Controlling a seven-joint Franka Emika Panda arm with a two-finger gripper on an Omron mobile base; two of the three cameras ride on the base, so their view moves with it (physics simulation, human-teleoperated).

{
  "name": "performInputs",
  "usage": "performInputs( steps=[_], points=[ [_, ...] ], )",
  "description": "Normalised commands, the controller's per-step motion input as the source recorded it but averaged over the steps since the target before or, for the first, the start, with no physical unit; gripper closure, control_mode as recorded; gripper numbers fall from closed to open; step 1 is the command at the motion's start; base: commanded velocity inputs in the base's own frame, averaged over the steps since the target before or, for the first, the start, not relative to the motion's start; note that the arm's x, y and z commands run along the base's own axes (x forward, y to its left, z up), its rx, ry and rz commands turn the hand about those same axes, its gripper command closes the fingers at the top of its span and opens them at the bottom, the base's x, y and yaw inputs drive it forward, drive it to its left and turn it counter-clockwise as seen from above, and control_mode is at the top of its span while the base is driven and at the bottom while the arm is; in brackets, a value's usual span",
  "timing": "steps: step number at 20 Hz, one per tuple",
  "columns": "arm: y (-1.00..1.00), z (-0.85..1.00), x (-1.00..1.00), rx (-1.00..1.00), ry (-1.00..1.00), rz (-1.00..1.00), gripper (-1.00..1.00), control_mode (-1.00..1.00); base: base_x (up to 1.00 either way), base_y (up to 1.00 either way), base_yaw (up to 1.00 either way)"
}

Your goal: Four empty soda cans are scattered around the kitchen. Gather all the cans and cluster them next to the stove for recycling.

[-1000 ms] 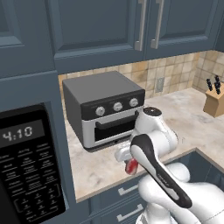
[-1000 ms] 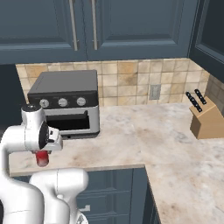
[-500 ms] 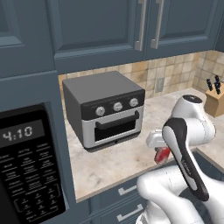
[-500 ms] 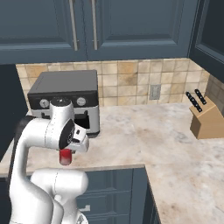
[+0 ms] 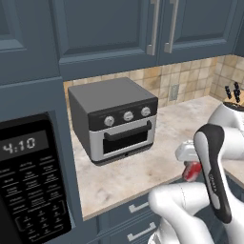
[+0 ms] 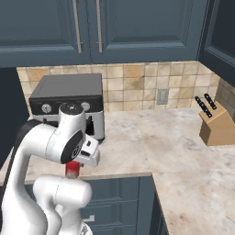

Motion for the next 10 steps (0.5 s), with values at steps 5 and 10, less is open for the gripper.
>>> performInputs(
  steps=[5, 10],
  points=[
    [0.00, 0.00, 0.00, 0.00, 0.00, 0.00, 1.00, -1.00, 0.00, 0.00, 0.00],
    [0.01, 0.00, 0.00, 0.00, 0.00, 0.00, 1.00, -1.00, 0.00, 0.00, 0.00]
  ],
)
